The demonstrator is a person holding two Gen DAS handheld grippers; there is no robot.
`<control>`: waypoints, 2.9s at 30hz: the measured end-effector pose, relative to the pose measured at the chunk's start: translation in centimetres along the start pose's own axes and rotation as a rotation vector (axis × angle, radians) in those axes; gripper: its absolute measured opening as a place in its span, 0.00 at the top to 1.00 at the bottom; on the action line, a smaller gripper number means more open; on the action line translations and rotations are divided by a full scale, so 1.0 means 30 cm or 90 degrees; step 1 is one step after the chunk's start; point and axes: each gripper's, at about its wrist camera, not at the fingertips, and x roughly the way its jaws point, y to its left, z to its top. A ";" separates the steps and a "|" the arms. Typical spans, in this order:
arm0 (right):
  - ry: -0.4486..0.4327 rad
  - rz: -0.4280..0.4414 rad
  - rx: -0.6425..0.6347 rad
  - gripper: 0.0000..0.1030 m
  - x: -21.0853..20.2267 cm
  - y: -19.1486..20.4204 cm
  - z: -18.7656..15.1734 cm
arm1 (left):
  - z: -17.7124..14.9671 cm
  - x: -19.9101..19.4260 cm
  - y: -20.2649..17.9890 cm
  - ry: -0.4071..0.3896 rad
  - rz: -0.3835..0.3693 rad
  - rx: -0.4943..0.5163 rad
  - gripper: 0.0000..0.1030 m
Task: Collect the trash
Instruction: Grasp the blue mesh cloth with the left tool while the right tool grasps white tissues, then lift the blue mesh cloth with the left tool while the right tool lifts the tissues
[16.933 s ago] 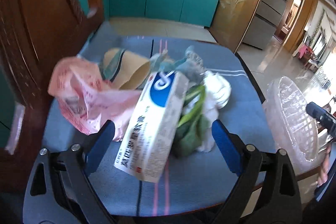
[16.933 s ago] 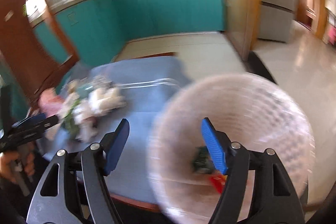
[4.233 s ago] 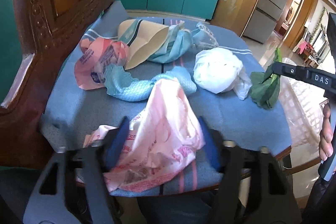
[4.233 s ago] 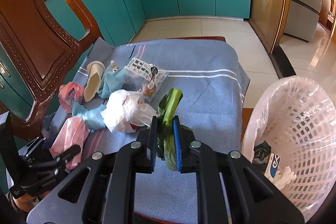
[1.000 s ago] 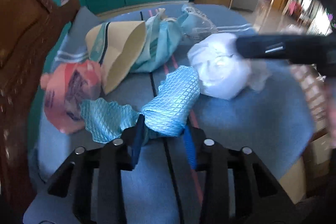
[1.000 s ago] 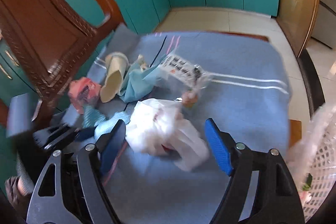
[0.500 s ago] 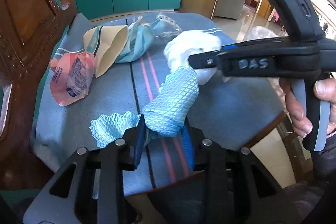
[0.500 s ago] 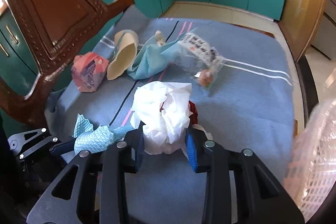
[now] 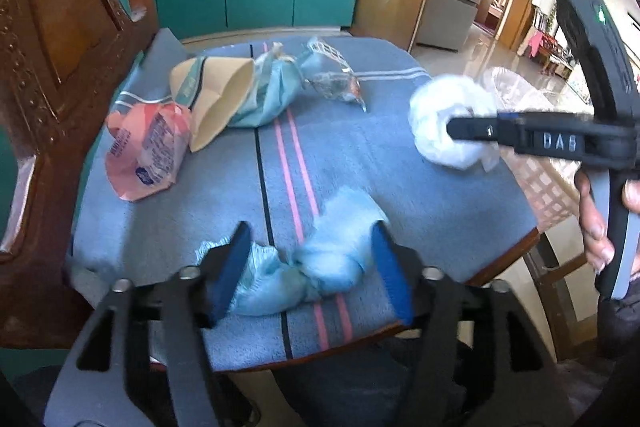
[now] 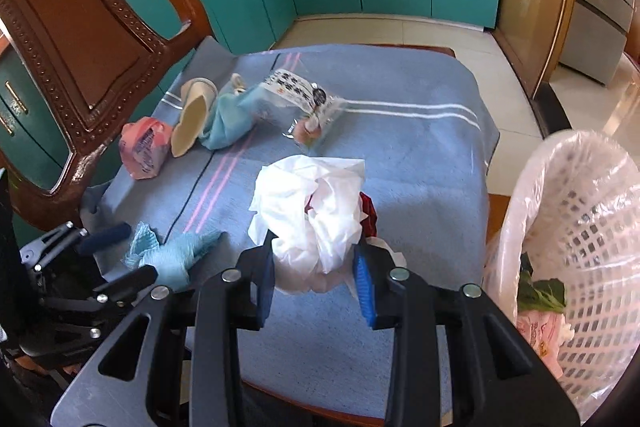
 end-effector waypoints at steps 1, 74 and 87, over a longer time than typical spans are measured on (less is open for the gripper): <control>0.002 0.000 0.002 0.66 0.003 -0.003 -0.003 | 0.008 0.002 0.004 -0.001 0.003 -0.005 0.29; 0.037 -0.023 0.007 0.66 0.064 -0.003 -0.036 | 0.005 0.077 0.003 0.005 0.091 -0.059 0.73; 0.025 -0.021 0.009 0.66 0.039 -0.010 -0.039 | 0.007 0.051 0.012 -0.009 0.088 -0.071 0.73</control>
